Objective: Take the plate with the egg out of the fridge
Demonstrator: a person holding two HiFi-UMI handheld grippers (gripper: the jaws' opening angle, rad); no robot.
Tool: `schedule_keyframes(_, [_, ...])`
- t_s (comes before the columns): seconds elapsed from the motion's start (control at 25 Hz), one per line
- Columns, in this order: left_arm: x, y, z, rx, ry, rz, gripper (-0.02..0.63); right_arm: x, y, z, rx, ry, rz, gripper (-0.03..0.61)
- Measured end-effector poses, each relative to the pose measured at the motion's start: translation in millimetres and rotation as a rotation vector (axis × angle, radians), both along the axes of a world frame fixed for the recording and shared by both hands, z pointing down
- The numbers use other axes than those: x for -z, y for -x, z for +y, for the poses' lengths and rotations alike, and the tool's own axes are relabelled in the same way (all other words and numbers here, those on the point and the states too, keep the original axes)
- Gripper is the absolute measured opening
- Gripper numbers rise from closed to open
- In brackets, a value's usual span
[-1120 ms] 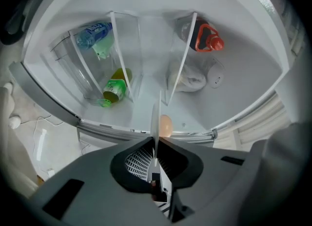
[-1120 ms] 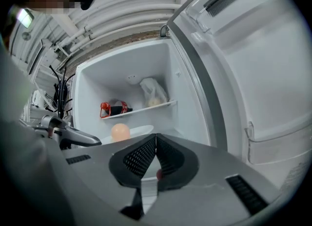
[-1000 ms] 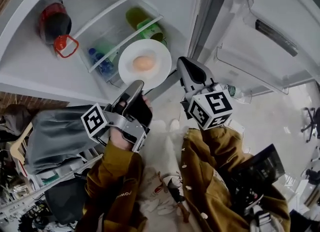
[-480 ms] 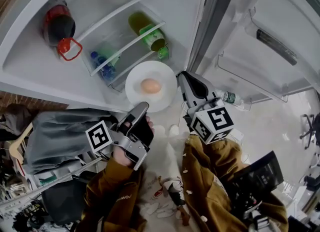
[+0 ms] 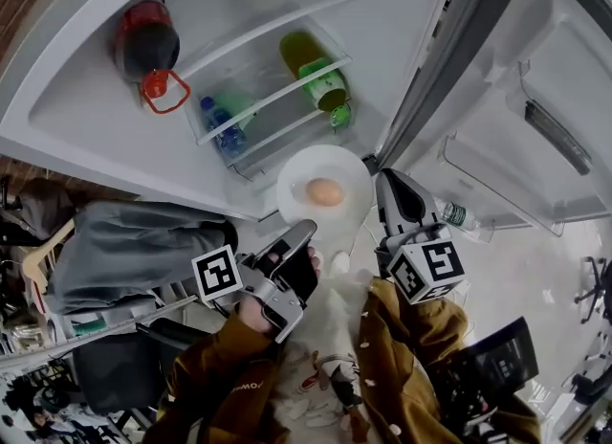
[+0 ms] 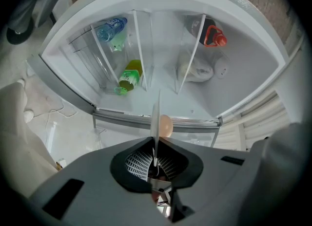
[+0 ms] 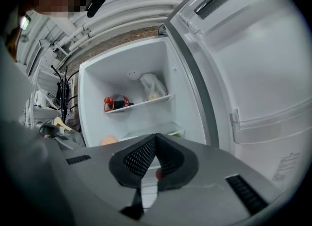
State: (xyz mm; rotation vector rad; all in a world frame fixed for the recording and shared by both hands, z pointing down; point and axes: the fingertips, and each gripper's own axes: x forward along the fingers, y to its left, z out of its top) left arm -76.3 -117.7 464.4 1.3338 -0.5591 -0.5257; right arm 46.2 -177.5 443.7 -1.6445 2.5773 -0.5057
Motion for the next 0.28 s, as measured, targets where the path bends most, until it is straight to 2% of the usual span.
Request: schedule_keyframes(0.28, [2.1, -4.0, 4.1, -0.002, -0.001, 0.003, 0.031, -0.9, -5.8, 5.2, -0.009, -0.002, -0.001, 0.006])
